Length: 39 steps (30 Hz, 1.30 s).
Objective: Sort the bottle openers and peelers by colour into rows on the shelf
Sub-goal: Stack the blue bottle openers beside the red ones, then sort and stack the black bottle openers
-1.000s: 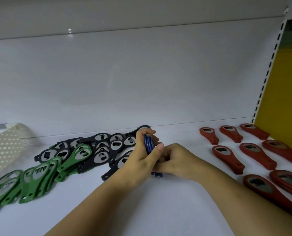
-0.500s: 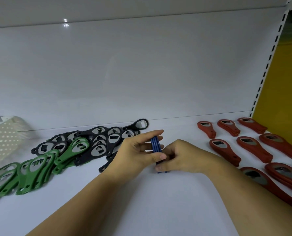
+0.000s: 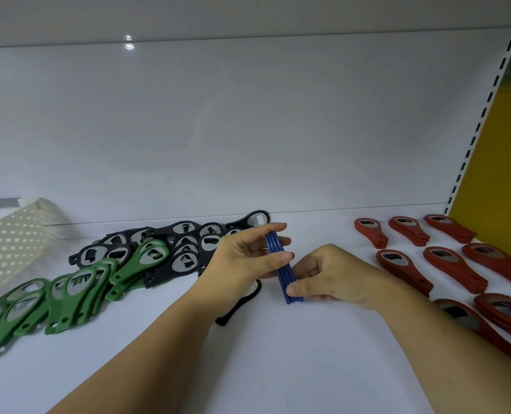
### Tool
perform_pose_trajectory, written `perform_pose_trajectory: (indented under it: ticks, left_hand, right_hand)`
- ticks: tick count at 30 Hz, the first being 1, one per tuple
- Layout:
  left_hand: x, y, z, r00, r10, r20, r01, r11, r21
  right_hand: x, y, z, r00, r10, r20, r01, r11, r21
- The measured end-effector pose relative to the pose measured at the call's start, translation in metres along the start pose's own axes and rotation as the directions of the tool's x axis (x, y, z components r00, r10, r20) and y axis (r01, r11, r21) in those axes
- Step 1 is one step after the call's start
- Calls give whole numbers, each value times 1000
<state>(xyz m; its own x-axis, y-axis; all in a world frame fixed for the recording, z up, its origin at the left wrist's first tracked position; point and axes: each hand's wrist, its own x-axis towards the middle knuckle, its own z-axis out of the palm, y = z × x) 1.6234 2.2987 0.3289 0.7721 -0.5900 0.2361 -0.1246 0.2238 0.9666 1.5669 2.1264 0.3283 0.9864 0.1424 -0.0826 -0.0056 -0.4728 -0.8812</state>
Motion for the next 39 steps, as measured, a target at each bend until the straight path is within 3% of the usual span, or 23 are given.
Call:
perform_pose_trajectory:
  ticks: [11,16,18,20,23,29,34,39]
  left_hand:
    - [2,-1,-8,998,44,-42,-51,984,-168]
    - [5,0,-7,999,-42,-12,38,974,-224]
    - [5,0,-8,994,-105,-9,103,988,-116]
    - [6,2,-10,986,-123,-112,130,990,53]
    - [6,3,-12,960,-40,-278,120,954,275]
    - [14,-9,-19,963,84,-257,112,741,662]
    - [19,-17,-22,959,129,-253,104,670,735]
    - [20,-12,-28,932,118,-343,163,710,686]
  right_hand:
    - [2,-16,9,982,48,-184,-52,999,-18]
    - [0,-26,2,958,119,-259,-149,984,-101]
    - [4,-24,-3,928,181,-325,-235,962,-136]
    - [11,-18,-11,873,248,-421,-345,923,-171]
    - [25,-3,-32,759,337,-556,-517,832,-202]
    - [45,2,-66,690,400,-603,-684,634,-362]
    - [66,4,-79,664,456,-593,-739,518,-430]
    - [76,2,-85,665,492,-562,-746,472,-470]
